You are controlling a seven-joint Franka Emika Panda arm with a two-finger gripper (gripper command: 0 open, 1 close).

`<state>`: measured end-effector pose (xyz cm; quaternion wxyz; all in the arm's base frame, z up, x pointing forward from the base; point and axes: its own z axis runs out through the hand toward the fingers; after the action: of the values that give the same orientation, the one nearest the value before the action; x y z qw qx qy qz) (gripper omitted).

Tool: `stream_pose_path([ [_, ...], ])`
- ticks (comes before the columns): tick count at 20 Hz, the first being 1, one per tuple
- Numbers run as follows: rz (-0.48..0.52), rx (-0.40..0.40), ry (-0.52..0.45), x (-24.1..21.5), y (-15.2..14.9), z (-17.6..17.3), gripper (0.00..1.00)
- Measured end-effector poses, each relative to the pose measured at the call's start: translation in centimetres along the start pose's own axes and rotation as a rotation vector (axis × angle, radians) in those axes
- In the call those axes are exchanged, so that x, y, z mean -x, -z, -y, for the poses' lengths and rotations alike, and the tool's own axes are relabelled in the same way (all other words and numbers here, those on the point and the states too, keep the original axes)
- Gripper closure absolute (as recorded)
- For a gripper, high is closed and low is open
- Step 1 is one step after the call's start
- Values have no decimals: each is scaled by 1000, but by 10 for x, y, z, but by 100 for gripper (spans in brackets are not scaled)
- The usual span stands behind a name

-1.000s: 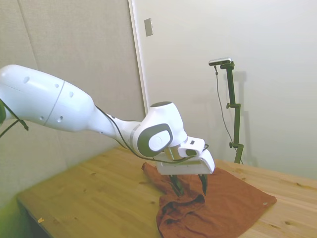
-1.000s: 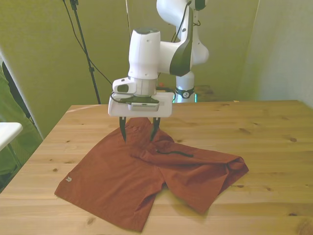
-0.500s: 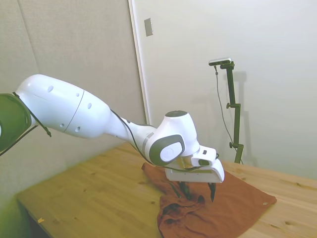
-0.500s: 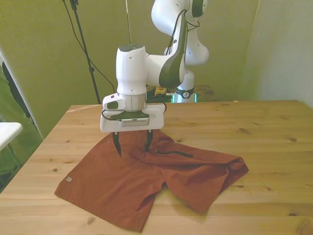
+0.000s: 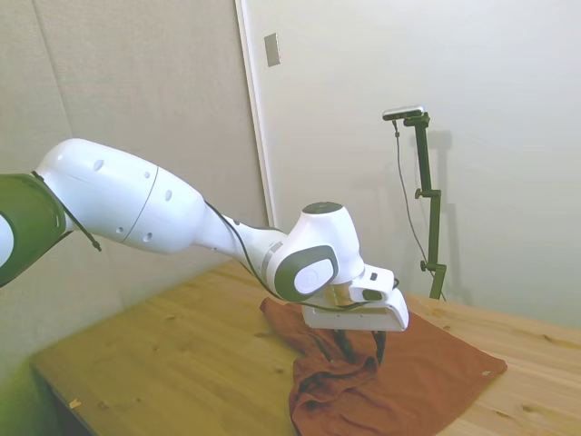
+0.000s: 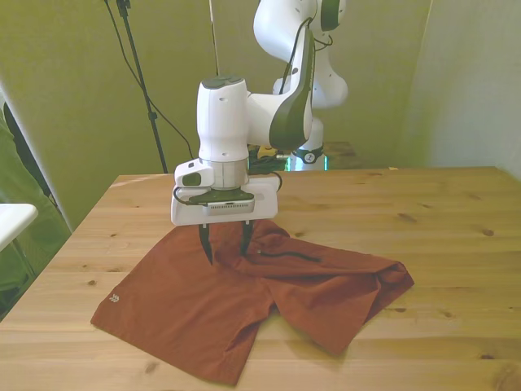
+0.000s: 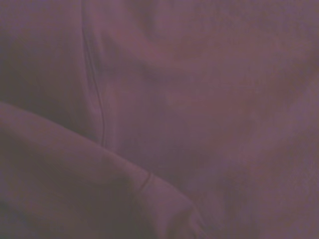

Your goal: Unfold the shorts

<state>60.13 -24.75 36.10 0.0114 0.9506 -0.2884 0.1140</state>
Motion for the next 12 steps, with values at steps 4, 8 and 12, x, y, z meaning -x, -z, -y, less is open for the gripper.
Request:
stream_pose_path([
  [4, 1, -2, -3, 0, -1, 0, 100],
  [8, -2, -3, -2, -1, 1, 0, 100],
  [12, -19, -17, 29, 1, 16, 7, 100],
])
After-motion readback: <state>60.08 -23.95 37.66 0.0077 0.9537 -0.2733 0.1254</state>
